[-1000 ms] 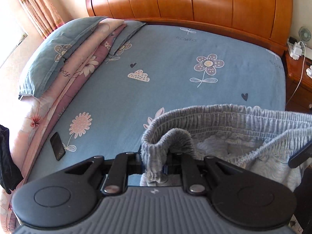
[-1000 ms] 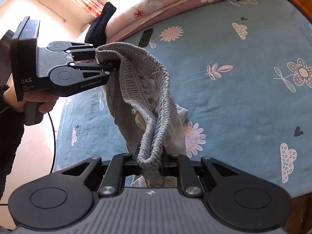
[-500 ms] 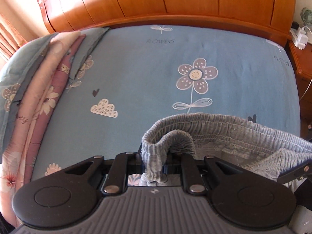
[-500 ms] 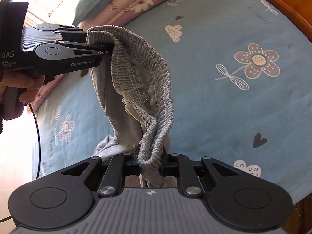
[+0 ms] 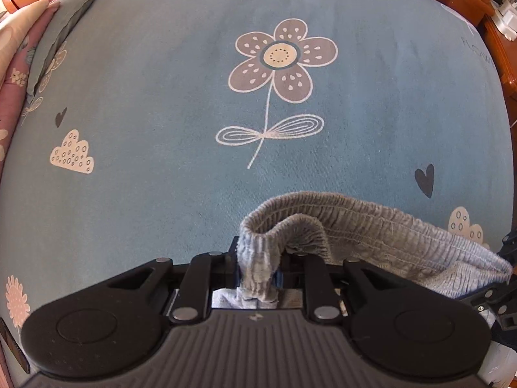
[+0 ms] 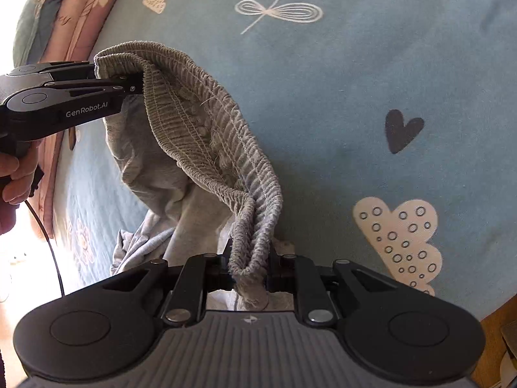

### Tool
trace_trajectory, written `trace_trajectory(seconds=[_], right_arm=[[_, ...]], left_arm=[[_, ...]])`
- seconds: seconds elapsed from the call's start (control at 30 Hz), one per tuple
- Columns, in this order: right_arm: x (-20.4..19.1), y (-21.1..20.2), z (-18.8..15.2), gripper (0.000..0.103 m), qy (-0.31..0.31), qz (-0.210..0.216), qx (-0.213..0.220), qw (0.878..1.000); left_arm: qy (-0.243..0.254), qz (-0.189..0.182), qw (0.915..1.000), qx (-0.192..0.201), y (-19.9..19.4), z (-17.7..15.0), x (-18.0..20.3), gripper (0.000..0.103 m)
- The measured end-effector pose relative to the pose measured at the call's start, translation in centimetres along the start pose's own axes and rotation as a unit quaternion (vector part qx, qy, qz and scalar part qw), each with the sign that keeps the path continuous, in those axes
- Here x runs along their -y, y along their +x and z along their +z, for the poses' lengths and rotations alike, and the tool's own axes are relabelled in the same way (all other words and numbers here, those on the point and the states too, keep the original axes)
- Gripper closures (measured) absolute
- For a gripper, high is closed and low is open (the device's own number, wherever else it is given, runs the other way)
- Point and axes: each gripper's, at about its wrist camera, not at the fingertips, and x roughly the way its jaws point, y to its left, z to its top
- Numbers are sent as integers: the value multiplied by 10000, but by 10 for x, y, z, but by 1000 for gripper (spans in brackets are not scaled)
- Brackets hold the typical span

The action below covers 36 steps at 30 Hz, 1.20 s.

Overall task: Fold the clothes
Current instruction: 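Lay the waistband on the bed and open both grippers, then move both open grippers back over the spread sweatpants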

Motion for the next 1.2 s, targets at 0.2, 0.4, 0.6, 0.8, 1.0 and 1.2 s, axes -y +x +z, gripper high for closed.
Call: trace_trajectory(seconds=[0.2,0.4,0.6,0.8,1.0,1.2], right_arm=[[34,3,16,65,-104,-1097,566,9923],[29,-15,10,60,-76,-1276,868,9880],[-21,-24,5,50,-812,-1096,1099,9845],[-95,22,-18,41,-1615,-538,572,9837],[-145,90,-63,41,-2334,-432,322,9709],[-168,137,-89,41,-2789,-233,287,9596]], left_arm=[[-382,-238,9973,577,4,3,11,67],[-1229,-618,9763,1671,-57,-56,-27,48],[-2292,308,9601,1571,-98,-179,-76,45],[-3173,491,9424,943,-119,-305,-56,45],[-3410,394,9339,1003,-128,-386,-7,44],[-3203,416,9372,1315,-129,-426,30,44]])
